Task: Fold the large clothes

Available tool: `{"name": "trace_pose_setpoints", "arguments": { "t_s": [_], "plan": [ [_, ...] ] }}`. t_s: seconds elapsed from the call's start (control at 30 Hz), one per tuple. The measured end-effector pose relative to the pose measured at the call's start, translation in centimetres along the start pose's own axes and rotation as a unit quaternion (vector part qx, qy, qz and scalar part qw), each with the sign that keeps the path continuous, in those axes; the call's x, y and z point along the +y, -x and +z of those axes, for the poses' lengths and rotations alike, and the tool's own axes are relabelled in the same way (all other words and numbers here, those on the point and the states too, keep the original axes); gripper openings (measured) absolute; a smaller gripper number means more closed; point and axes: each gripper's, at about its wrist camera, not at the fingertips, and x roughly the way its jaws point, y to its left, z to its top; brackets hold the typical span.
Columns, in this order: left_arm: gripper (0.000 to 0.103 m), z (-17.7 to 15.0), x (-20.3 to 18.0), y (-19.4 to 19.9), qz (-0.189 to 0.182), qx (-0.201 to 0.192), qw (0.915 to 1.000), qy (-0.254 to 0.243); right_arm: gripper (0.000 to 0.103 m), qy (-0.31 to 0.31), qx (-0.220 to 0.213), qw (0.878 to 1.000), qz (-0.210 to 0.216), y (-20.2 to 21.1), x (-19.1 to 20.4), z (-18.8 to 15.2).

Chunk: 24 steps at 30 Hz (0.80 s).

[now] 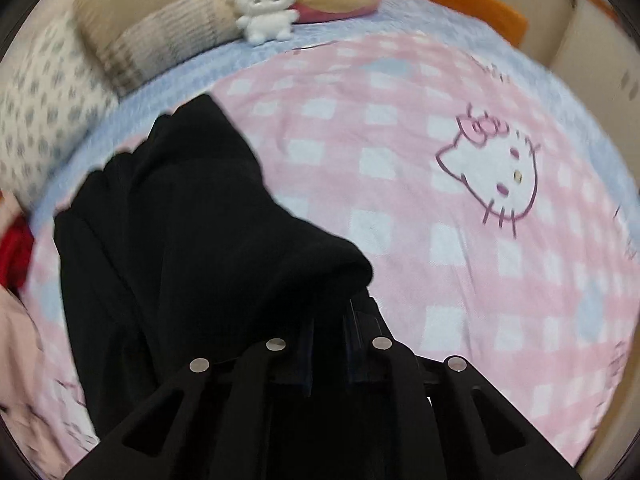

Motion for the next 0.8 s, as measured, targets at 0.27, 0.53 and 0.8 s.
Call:
{"name": "trace_pose_setpoints", "arguments": {
  "t_s": [0.27,0.53,0.8],
  "plan": [
    [0.015,-1.3,7.1,5.2,-0.128,-0.07,0.9854,0.088,0.014,0.058,0.013,0.998,-0.017,-0.8,1.8,1.2],
    [0.015,-6.5,16.6,6.0,-0.2,-0.107,0.958,0.176,0.014,0.16,0.017,0.986,-0.035,-0.9,7.4,2.3],
    [0.018,-11.6,20.5,-1.3,-0.246,-0.106,0.9332,0.239,0.064,0.18,0.081,0.98,0.022,-3.9,8.2,1.3]
  ]
}}
